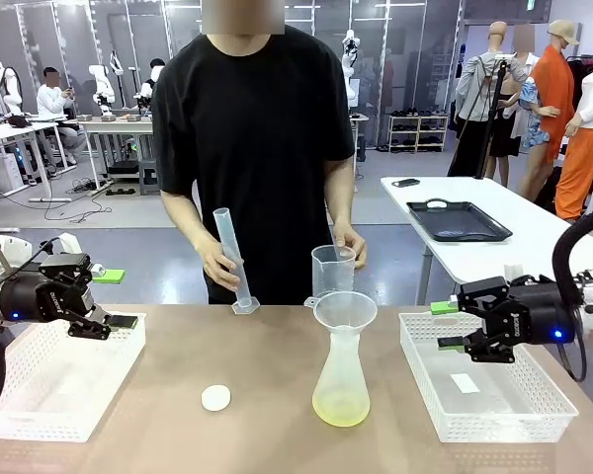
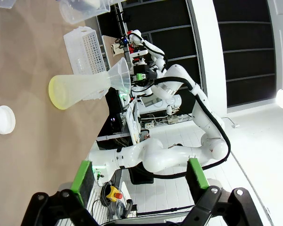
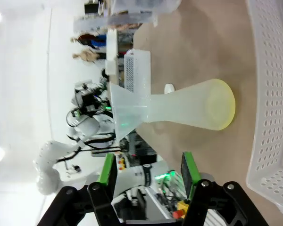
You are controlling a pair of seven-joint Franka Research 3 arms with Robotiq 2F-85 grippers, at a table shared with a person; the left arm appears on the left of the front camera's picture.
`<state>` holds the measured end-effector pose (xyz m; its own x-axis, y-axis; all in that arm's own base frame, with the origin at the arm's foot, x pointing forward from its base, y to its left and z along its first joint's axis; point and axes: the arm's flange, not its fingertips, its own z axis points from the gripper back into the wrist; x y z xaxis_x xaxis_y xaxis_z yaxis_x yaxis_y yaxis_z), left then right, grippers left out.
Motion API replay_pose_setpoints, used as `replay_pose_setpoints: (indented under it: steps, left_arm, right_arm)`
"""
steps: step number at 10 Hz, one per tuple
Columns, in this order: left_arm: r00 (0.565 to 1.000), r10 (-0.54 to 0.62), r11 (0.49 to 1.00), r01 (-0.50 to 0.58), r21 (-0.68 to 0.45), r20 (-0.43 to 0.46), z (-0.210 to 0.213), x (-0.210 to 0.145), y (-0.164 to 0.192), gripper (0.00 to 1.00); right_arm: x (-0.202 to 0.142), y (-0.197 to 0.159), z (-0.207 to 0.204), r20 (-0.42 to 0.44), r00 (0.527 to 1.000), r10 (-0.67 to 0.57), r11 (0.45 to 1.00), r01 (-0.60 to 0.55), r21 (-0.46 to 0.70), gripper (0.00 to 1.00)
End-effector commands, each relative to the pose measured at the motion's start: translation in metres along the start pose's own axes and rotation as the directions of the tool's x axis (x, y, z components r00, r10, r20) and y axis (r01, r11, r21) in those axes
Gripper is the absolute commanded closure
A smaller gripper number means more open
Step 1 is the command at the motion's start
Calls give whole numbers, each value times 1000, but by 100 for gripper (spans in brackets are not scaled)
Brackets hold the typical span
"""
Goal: Prepare the solutions needed for the experiment.
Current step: Once the solution is in the Big flask , pick up the Plastic Funnel and place it back into the right Organizing basket.
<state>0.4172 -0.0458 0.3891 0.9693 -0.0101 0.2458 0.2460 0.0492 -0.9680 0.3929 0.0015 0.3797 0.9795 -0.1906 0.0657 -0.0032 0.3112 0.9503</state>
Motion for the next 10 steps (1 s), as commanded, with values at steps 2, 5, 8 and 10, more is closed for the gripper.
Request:
replay_pose_setpoints:
  steps: [2,5,8,10]
  left_arm:
    - [1000,-3,1000,3,-12,12,-1,1,-3,0]
    - [1000,-3,1000,3,-12,12,-1,1,-3,0]
    - [1000,-3,1000,3,-12,12,-1,1,-3,0]
    - [1000,-3,1000,3,-12,12,-1,1,-3,0]
  right_arm:
    - [10,49,-18,-55,966,252,958,-257,-127,30]
    - [11,106,-35,-183,856,484,812,-517,-269,30]
    - [4,154,-49,-290,752,591,613,-653,-445,30]
    - [5,168,-59,-318,723,613,523,-673,-523,30]
